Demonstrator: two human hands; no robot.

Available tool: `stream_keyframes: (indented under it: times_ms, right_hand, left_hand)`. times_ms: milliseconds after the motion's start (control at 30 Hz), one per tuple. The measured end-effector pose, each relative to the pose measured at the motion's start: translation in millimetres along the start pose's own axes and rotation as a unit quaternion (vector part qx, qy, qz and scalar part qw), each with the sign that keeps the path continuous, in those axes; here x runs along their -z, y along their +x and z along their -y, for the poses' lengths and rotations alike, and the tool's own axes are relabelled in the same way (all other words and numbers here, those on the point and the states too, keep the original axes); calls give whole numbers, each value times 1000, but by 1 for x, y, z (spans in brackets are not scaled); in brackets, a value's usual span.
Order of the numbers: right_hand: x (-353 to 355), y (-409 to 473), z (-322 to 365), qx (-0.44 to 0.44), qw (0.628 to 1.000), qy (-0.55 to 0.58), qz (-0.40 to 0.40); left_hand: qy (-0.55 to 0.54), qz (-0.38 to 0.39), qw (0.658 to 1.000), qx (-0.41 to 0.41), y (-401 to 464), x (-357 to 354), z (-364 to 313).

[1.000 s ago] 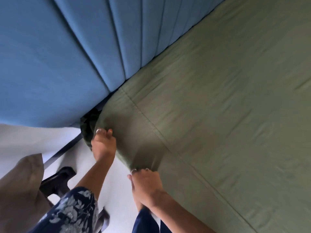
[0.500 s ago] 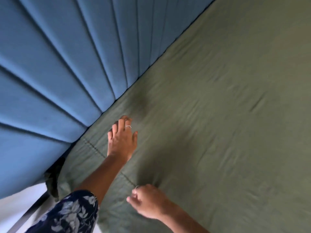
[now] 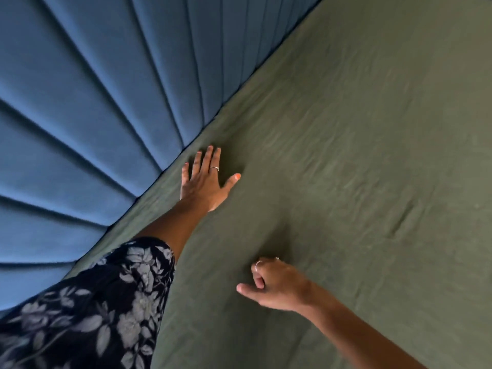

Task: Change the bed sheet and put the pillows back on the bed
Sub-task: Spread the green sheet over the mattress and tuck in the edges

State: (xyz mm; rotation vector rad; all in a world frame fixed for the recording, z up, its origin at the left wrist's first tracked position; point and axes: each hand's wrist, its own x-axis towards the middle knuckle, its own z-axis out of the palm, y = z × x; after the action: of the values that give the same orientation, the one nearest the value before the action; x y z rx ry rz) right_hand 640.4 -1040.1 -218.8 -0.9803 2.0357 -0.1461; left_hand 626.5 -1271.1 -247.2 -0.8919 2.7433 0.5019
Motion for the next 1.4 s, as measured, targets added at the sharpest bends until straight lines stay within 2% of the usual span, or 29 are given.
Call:
stream_keyframes:
  times_ms: [67,100,167,200,233,267,333,367,400,433,500,567,867,933,1033,1133,1200,1300,1400]
  right_hand:
    - [16,5,-3,17,999,20,48]
    - [26,6,-4,21,994,47,98]
    - [55,18,-7,16,966,119,227]
    - [73,30,-7,21,953,156,260]
    - [91,48,-7,34,955,172,240]
    - [112,68,-7,49,971,162,167]
    - [163,123,-8,82,992,64,-69]
    - [187,152,-9,99,980,13,-174]
    - [209,178,-9,105,963,-40,-245]
    - [230,202,-8,107,949,-102,-278]
    - [257,241,-7,109,930,-229,-265]
    - [268,265,-7,118,917,-297,-241]
    - [281,296,-2,87,916,-364,-145]
    - [286,293,-3,101,937,-300,-151]
    - [285,289,-8,108,974,-44,-196]
    - [277,289,-13,94,945,174,-259]
    - [280,291,-16,85,934,207,-279]
    - [275,293,-10,75,926,159,-333]
    - [247,296,3,102,879,139,-444]
  left_hand:
    - [24,-71,997,-5,8,-16,5]
    - [39,-103,994,-7,6,-23,8]
    - [46,-128,991,-6,9,-32,11]
    - [45,-130,991,-6,12,-33,11]
    - [46,-132,990,-6,12,-34,12]
    - [47,-135,990,-7,11,-35,12]
    - [45,-133,990,-7,13,-36,14]
    - [47,-129,990,-7,13,-38,15]
    - [52,-127,990,-8,13,-39,15]
    - [58,-126,990,-11,12,-39,15]
    - [64,-122,990,-13,12,-38,17]
    - [70,-129,989,-12,13,-37,17]
    - [76,-133,988,-19,13,-36,17]
    - [76,-134,988,-17,13,-36,17]
    - [76,-136,988,-16,13,-36,17]
    - [76,-137,987,-18,14,-35,17]
    - [75,-138,987,-19,14,-35,16]
    - [77,-139,987,-20,15,-35,16]
    - [82,-147,986,-20,14,-36,16]
